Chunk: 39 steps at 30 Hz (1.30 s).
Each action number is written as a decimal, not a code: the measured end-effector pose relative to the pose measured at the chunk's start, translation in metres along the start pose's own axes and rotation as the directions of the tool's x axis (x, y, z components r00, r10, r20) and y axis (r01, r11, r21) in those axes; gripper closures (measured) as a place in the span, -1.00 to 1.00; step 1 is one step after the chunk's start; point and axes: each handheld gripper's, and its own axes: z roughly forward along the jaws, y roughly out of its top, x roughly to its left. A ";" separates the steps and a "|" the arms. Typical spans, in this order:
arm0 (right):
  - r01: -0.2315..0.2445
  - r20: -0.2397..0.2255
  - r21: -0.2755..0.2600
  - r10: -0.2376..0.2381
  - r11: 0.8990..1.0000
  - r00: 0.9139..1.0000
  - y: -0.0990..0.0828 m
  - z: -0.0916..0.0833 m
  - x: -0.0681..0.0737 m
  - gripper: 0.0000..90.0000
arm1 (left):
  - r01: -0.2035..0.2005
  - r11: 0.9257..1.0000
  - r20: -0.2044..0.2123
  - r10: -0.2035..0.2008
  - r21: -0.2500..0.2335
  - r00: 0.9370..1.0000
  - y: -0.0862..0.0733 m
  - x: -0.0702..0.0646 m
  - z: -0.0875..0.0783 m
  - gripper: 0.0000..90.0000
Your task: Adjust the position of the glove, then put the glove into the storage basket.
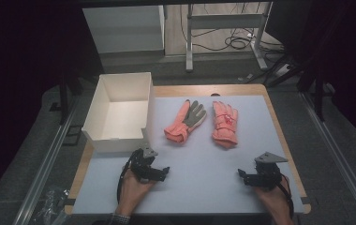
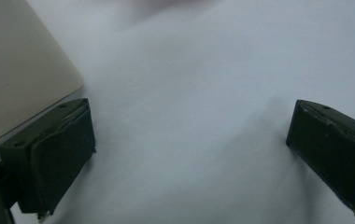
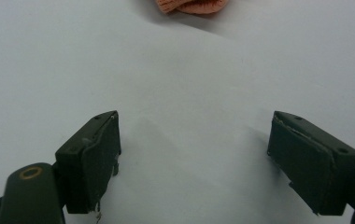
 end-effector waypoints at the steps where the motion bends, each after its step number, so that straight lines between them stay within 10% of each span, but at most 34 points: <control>1: 0.001 0.001 0.001 -0.001 1.000 1.000 0.000 0.000 0.000 -0.61 | 0.000 1.000 -0.001 0.000 0.000 1.000 0.000 0.000 0.000 -0.97; 39: 0.009 -0.047 -0.001 -0.009 1.000 0.999 0.027 0.004 0.012 -0.59 | 0.007 1.000 0.000 -0.007 -0.004 1.000 0.000 0.000 0.000 -0.97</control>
